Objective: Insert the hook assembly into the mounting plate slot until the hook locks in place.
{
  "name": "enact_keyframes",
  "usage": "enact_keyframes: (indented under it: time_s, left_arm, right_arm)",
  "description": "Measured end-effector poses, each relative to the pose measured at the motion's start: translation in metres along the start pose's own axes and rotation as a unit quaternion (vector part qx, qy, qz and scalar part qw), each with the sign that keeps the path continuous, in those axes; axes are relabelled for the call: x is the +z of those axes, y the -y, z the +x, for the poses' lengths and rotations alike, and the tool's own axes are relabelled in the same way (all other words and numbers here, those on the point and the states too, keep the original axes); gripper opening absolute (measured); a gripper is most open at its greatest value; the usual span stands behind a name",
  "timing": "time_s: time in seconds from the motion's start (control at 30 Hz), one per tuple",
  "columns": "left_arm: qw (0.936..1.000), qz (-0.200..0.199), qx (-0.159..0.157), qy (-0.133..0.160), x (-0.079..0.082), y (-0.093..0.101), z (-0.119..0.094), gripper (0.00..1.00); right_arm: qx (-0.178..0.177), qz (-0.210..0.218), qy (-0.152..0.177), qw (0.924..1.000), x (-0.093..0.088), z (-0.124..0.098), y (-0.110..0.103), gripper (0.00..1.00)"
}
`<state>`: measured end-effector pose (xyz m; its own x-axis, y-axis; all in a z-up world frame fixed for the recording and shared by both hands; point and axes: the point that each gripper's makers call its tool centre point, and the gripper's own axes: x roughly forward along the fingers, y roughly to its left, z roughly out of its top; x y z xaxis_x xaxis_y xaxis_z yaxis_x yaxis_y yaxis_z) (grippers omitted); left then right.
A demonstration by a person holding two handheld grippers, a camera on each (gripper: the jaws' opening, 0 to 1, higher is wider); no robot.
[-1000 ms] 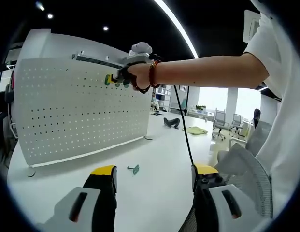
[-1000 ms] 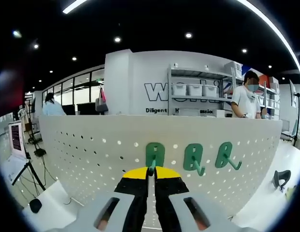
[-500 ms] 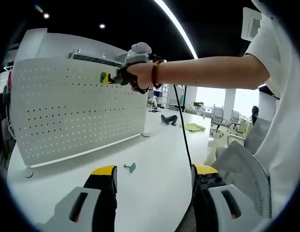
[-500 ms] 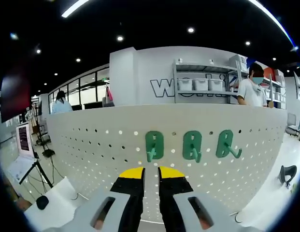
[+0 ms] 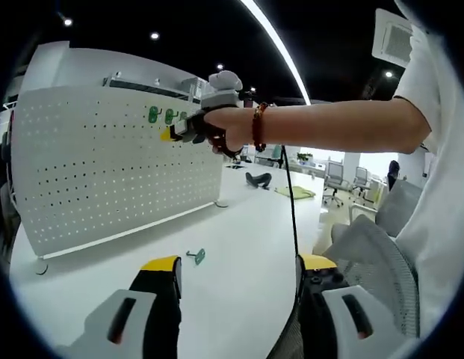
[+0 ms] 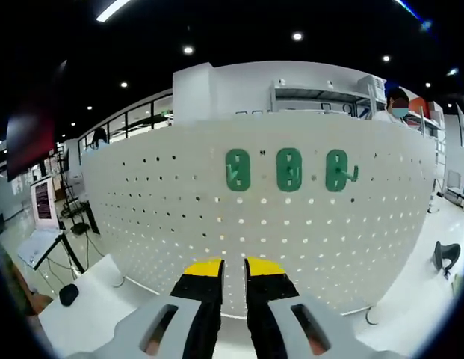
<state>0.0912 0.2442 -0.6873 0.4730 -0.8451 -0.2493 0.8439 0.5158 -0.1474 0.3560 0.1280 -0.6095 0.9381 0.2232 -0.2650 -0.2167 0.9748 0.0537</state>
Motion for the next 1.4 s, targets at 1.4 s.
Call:
enact_keyframes:
  time_s: [1.4]
  left_arm:
    - [0.9988, -0.010, -0.023, -0.041, -0.018, 0.016, 0.013, 0.61]
  right_arm:
    - [0.020, 0.071, -0.124, 0.9895, -0.157, -0.047, 0.019, 0.12]
